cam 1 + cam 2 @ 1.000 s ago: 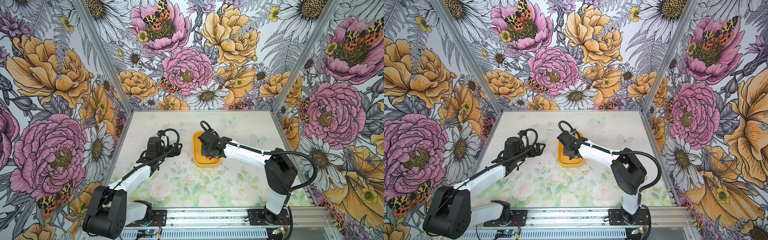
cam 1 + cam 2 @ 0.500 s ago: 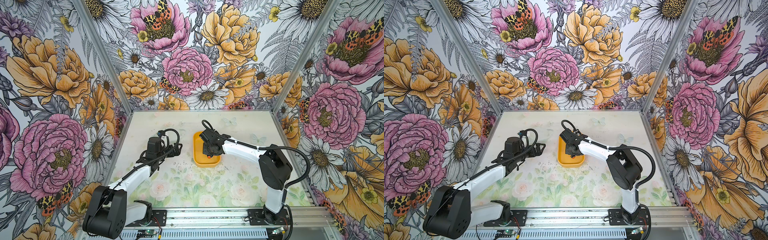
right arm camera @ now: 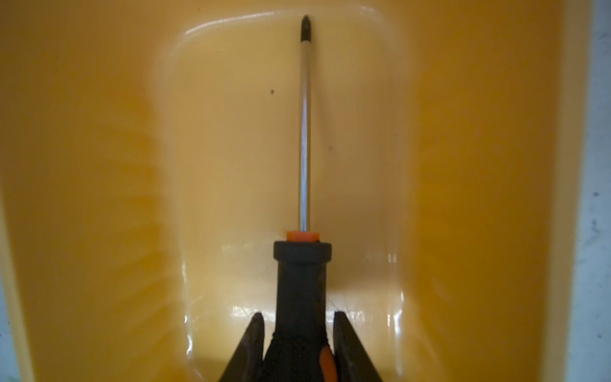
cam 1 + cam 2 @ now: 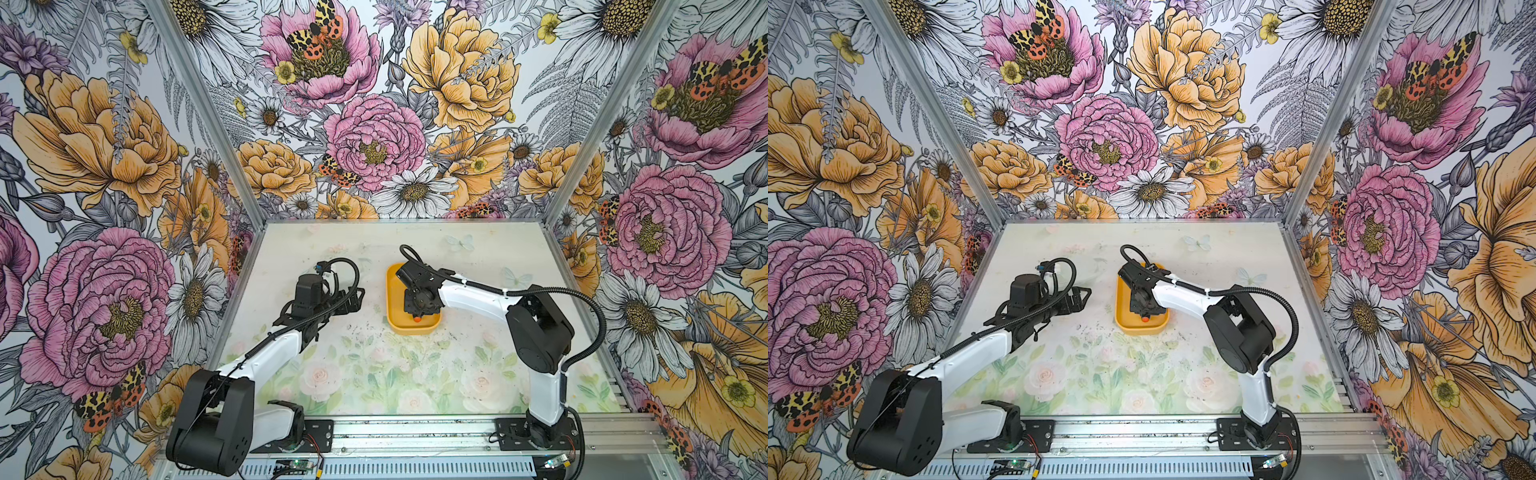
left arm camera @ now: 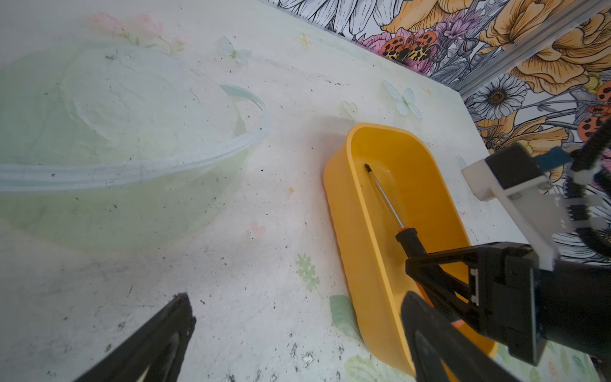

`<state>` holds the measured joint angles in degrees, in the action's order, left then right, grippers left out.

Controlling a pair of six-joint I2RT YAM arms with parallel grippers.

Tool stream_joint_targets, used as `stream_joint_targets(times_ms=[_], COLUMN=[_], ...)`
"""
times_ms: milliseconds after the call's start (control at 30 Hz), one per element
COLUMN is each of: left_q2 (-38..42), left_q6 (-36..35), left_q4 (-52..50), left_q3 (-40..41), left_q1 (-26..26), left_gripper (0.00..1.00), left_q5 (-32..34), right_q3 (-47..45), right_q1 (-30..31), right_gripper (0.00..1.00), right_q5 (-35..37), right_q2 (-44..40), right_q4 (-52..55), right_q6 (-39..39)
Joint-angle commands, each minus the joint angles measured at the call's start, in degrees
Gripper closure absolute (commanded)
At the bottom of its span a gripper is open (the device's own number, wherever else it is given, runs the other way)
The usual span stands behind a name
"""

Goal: Put the screwdriver in the bin
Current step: Place the screwdriver into the bin.

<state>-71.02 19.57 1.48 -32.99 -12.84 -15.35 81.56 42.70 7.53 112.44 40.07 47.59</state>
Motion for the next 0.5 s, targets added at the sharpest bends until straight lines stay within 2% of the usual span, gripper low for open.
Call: stream_joint_targets(times_ms=[0, 467], left_q2=[-0.34, -0.86], left_q6=[-0.49, -0.56], left_q4=[0.31, 0.29], left_q3=[0.03, 0.10], left_q1=[0.27, 0.27], left_gripper=[0.01, 0.01], left_q5=[-1.25, -1.28], right_q3=[1.81, 2.37], right_q1=[-0.25, -0.25], right_gripper=[1.00, 1.00], right_q5=[-0.64, -1.38], right_q2=[1.19, 3.55], right_q4=[0.09, 0.19], right_q6=[0.57, -0.53])
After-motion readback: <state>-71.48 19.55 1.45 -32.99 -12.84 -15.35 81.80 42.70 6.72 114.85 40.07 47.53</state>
